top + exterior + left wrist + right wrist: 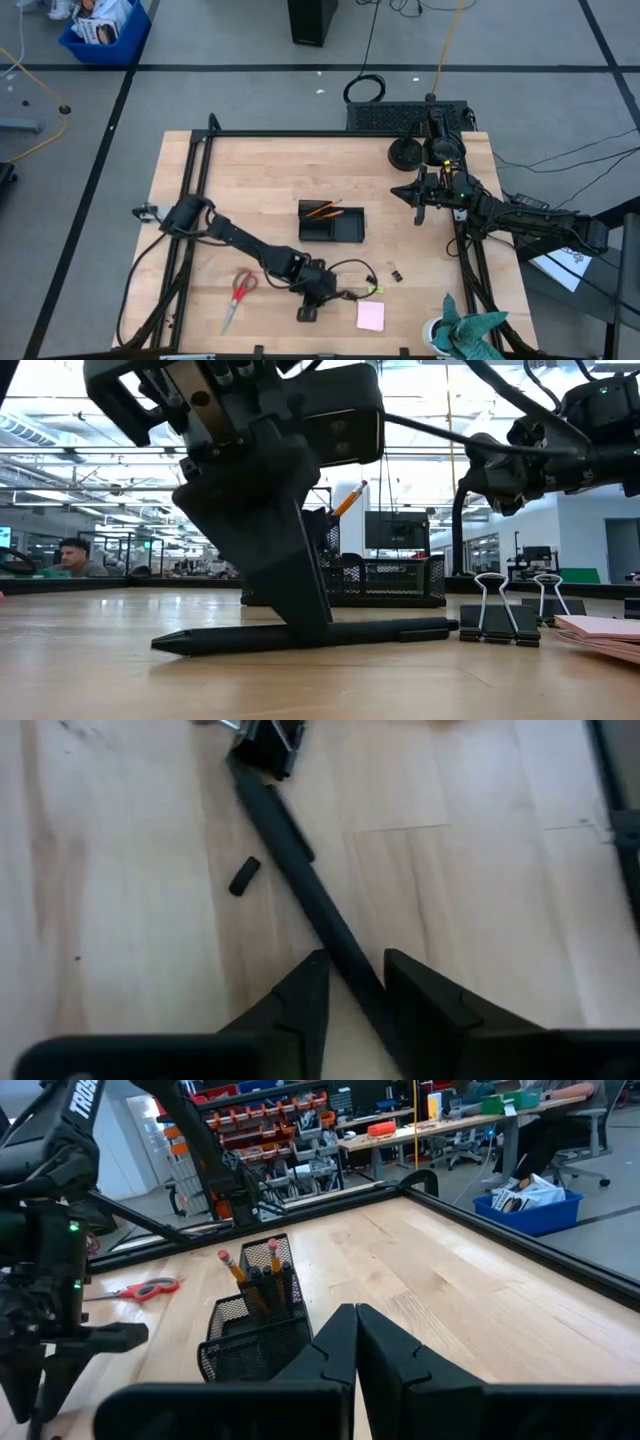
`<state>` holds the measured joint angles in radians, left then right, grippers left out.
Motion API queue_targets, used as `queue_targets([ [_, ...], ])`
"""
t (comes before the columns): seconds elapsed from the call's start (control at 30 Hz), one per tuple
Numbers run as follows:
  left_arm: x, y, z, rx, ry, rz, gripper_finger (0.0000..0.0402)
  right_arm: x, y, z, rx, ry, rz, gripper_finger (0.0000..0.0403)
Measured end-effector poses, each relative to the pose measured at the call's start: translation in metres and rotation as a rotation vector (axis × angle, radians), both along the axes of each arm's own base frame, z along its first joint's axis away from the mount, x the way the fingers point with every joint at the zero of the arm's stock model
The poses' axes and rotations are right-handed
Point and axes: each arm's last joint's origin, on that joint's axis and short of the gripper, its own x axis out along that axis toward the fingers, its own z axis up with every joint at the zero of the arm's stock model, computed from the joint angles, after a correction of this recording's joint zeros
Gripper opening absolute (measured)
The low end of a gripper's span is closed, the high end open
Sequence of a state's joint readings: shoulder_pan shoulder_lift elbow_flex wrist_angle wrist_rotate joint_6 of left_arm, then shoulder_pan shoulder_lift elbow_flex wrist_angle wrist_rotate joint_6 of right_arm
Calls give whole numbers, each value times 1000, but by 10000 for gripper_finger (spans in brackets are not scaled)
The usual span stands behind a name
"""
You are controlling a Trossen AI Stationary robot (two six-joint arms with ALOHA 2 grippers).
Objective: Pick and place office supplies into organizer
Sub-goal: Put the pen into the top left section of the desk organizer
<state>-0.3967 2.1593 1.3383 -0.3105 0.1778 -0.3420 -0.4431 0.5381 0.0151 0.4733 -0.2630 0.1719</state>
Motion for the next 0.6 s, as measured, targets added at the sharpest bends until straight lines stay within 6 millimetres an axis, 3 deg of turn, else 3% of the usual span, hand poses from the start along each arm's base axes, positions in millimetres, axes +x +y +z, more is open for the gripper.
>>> queue_targets([
  [0.33, -16, -28, 0, 83, 13, 62, 20, 0, 0, -2, 0, 16, 1, 0],
  [0.6, -22, -32, 0, 105, 44, 152, 34, 0, 0, -2, -30, 22, 3, 0],
])
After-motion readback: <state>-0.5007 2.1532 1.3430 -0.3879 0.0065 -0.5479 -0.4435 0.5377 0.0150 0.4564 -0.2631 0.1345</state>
